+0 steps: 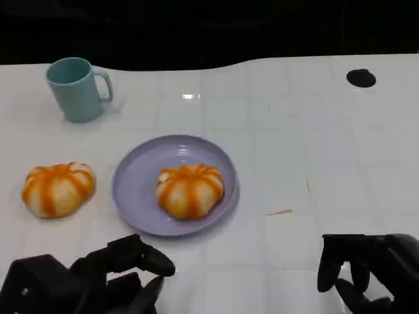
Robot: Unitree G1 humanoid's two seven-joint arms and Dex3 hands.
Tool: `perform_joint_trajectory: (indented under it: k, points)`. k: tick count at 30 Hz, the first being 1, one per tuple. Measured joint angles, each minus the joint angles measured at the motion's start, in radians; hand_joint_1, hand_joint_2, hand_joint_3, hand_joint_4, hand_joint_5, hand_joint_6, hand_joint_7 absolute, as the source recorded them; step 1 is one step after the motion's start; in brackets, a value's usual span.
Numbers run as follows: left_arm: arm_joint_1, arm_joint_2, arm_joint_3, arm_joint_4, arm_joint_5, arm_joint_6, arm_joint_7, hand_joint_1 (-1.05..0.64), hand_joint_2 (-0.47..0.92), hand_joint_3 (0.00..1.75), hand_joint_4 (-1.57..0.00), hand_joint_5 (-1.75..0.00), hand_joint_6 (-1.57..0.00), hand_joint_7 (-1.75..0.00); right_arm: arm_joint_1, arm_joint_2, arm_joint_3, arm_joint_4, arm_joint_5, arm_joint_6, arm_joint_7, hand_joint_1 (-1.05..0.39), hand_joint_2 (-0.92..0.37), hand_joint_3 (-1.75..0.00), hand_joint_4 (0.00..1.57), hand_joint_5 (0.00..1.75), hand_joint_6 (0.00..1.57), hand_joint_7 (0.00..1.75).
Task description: Grasp the bread from the table and place it into the plate.
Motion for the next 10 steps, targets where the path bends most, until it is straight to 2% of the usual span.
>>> perform_joint_trajectory:
  k: [10]
  points:
    - [-0.001,0.000,0.006,0.002,-0.004,0.000,0.000,-0.22,0.71,0.82,-0.65,-1.75,-0.62,-1.30,0.000,0.005,0.012,-0.002,-0.011,0.003,-0.006,0.00,-0.19,-1.42,0.95,1.75,0.85,1.43]
